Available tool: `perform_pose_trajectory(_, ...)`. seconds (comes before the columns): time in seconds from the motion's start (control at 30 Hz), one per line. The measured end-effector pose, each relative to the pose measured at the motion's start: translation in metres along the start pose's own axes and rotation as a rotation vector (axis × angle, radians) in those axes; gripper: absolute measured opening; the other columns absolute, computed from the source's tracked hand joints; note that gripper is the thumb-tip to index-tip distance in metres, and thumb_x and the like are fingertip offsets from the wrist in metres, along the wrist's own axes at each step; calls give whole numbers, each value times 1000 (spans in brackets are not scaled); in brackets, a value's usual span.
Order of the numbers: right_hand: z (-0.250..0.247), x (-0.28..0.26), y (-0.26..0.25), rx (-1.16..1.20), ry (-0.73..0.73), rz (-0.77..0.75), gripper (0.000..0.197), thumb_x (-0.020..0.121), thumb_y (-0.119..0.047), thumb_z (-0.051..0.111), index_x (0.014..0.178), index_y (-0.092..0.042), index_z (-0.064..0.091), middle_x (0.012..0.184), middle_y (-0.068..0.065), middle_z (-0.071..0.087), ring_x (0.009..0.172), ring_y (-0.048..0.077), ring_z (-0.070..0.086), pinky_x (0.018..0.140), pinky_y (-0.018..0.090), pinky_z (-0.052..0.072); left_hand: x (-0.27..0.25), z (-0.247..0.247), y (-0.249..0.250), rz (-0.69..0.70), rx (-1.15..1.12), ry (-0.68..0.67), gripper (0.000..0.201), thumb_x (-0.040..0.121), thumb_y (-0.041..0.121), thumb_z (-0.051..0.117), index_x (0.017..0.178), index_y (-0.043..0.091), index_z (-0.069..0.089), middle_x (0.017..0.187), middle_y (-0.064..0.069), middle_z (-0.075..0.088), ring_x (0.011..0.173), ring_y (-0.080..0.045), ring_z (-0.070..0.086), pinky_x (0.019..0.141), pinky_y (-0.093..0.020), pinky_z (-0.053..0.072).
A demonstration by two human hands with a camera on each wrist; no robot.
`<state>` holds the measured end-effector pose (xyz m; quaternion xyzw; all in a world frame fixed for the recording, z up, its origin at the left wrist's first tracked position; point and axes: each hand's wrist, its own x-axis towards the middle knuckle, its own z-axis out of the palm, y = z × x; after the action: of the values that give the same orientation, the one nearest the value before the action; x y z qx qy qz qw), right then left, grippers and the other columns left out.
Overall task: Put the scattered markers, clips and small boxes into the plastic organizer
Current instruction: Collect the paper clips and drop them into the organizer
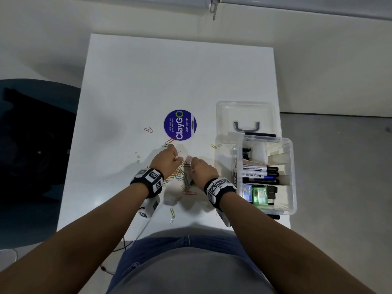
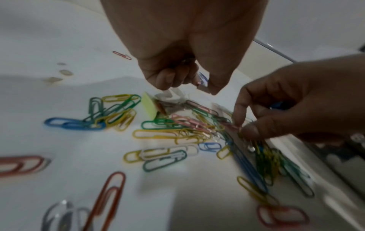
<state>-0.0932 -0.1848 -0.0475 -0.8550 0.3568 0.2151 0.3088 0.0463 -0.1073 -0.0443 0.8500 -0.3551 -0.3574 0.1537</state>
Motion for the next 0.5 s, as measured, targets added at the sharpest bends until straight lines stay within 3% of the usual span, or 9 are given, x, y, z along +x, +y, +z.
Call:
perform_pose_trajectory(0.17,4,3,-3,-31,-93,16,63,92,-15,55,149,-14,28,134,13,53,112,33,60,89,41,49,-8,-10,-17,-44,-130,21,15,95,22,51,92,12,40,82,-13,64,73,-32,61,67,-39,48)
perform_pose_trajectory(0.33,3,2,-5,-56,-95,33,49,95,-11,49,142,-7,35,129,16,55,111,34,60,88,41,49,-20,-13,-24,-65,-181,31,14,95,15,45,92,12,32,64,-2,46,55,-22,43,55,-31,37)
perform_pose_trajectory(0.43,1,-2,-4,12,-73,67,44,96,-17,49,138,-8,38,125,14,56,110,33,60,86,40,48,-28,-13,-27,-67,-194,40,10,96,13,43,99,9,35,67,-3,48,57,-22,45,57,-30,37)
perform_pose_trajectory(0.5,-2,-6,-3,69,-21,87,30,98,-21,46,125,-7,47,119,13,58,104,32,61,82,39,48,-32,-11,-27,-83,-202,41,12,96,13,43,107,9,39,66,-3,49,59,-23,48,60,-31,39)
